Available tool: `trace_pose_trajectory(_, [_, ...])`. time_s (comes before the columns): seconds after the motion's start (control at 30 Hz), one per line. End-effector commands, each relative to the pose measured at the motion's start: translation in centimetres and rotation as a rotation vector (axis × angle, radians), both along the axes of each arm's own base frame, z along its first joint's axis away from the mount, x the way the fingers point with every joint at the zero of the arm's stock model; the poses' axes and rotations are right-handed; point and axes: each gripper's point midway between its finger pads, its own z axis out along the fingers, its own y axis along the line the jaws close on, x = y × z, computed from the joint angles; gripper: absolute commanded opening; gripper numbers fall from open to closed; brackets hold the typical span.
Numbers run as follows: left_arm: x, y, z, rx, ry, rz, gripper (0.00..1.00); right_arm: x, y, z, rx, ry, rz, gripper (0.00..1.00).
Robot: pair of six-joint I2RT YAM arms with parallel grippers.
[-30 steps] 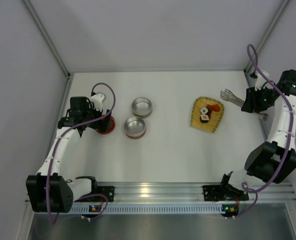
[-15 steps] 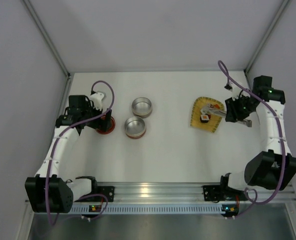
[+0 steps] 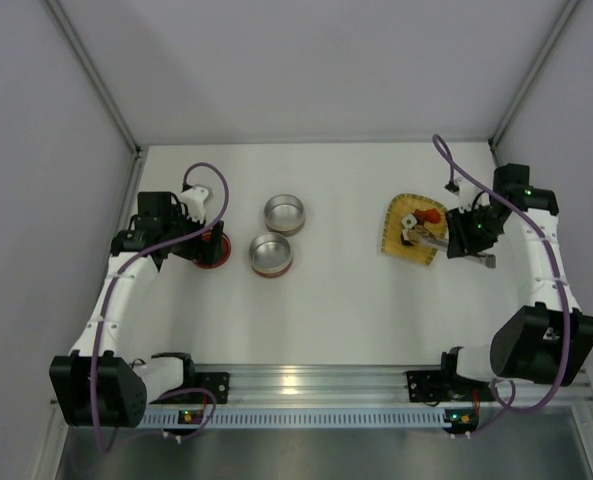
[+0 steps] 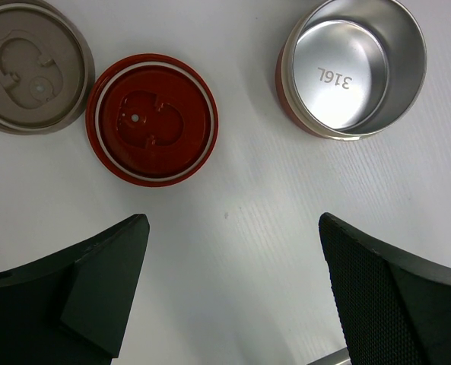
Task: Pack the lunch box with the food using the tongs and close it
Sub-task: Pick up the fake food from the plate.
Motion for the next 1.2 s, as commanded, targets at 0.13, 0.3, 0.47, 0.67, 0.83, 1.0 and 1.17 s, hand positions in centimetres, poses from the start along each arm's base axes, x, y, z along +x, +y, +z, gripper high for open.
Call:
trace_pose_trajectory(0.13, [0.6, -0.3, 2.2, -0.018, -0.054, -0.001, 0.98, 0.9, 0.3, 0.2, 0.028, -0.042, -0.139, 0.4])
trace_pose_trajectory(0.3, [0.4, -0.1, 2.1, -0.009, -0.053, 0.001, 0.98, 1.3, 0.3, -0.3, 0.042, -0.034, -0.176, 0.43])
trace_pose_trajectory(0.47, [0.3, 0.0, 2.0, -0.004, -0.052, 0.004, 0.98, 1.8, 0.6, -0.4, 0.064, -0.03, -0.183, 0.45])
trace_pose_trajectory(0.67, [0.4, 0.0, 1.9, -0.003, -0.051, 0.005, 0.98, 1.9, 1.2, -0.7, 0.085, -0.017, -0.188, 0.47])
trace_pose_trajectory(0.83, [0.4, 0.0, 2.0, -0.005, -0.054, 0.003, 0.98, 1.9, 1.5, -1.0, 0.086, 0.002, -0.201, 0.49])
trace_pose_trajectory(1.0, [0.4, 0.0, 1.7, -0.004, -0.049, 0.004, 0.98, 2.1, 1.9, -1.5, 0.076, 0.013, -0.204, 0.5])
trace_pose_trajectory(1.17, [0.3, 0.1, 1.6, 0.003, -0.051, 0.004, 0.98, 1.9, 2.5, -2.1, 0.07, 0.029, -0.192, 0.49])
